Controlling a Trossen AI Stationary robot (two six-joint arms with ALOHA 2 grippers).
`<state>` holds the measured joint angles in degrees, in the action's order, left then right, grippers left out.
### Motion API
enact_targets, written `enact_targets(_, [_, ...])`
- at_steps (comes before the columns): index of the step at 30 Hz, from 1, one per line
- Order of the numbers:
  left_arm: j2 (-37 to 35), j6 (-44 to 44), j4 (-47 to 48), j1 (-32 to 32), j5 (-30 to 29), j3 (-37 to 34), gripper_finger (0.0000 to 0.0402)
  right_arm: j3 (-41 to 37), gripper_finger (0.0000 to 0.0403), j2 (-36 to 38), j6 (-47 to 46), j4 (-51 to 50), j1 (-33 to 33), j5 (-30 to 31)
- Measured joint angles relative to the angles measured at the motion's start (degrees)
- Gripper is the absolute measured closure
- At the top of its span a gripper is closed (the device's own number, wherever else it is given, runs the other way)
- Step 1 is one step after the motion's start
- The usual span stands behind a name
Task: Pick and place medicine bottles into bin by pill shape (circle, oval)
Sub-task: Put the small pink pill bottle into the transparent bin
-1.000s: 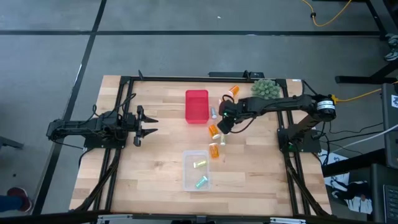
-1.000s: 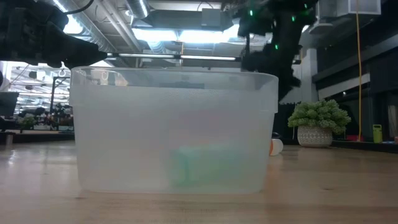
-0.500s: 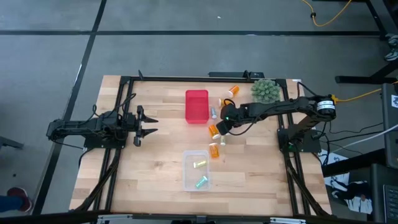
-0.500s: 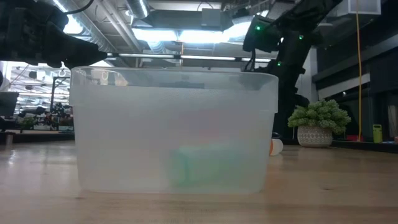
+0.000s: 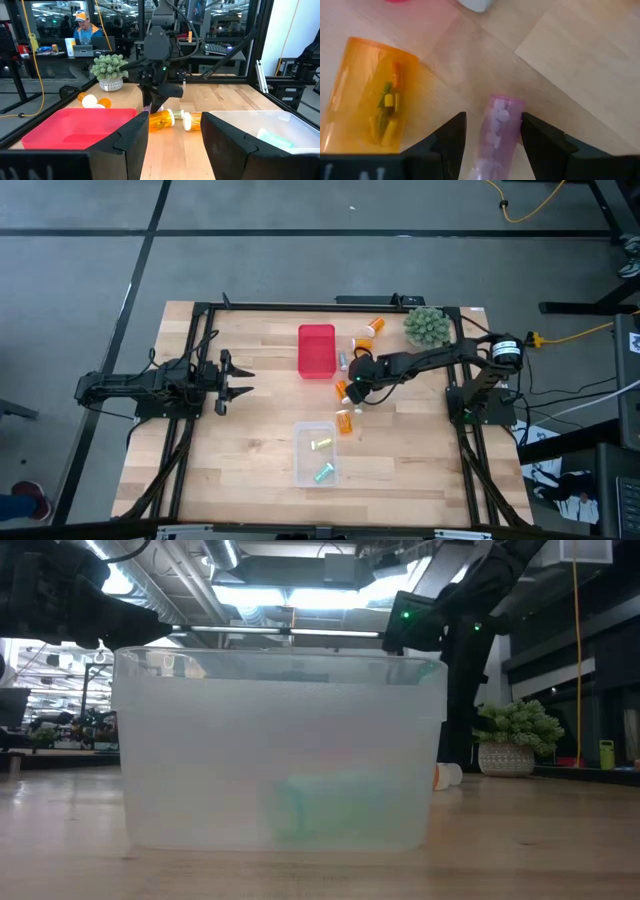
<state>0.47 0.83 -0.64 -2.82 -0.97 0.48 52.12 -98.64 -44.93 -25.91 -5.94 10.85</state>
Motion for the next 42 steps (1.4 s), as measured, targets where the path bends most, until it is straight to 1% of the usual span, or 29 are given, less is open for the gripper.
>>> enact_targets(6, [0.00, 0.01, 0.00, 0.01, 0.00, 0.01, 0.0228, 0.02, 0.0223, -0.23, 0.07, -0.25, 0.01, 0.02])
enact_targets(13, [0.00, 0.01, 0.00, 0.01, 0.00, -0.01, 0.0228, 0.04, 0.0273, -0.23, 0.31, -1.46, 0.01, 0.04])
enact_targets(17, [0.00, 0.01, 0.00, 0.01, 0.00, 0.01, 0.0228, 0.50, 0.0299, -0.23, 2.29, -1.86, -0.01, 0.04])
enact_targets(21, [0.00, 0.01, 0.00, -0.01, -0.01, 0.01, 0.0228, 3.20, 0.0300, -0.23, 5.87, -3.18, -0.01, 0.04])
enact_targets(27, [0.00, 0.01, 0.00, 0.01, -0.02, 0.01, 0.0228, 10.04, 0.0292, -0.23, 12.18, -5.86, 0.16, -0.19])
enact_targets(30, [0.00, 0.02, 0.00, -0.01, -0.02, 0.00, 0.0228, 13.04, 0.0294, -0.23, 15.52, -5.60, 0.77, -2.41])
enact_targets(34, [0.00, 0.03, 0.00, -0.01, -0.02, 0.01, 0.0228, 15.27, 0.0292, -0.22, 20.28, -1.73, 2.39, -6.72])
enact_targets(40, [0.00, 0.03, 0.00, -0.01, 0.00, 0.01, 0.0228, 15.76, 0.0291, -0.23, 27.43, 6.00, 5.01, -18.34])
enact_targets(42, [0.00, 0.03, 0.00, -0.01, -0.02, 0.01, 0.0228, 15.76, 0.0291, -0.23, 29.01, 8.05, 5.93, -21.01])
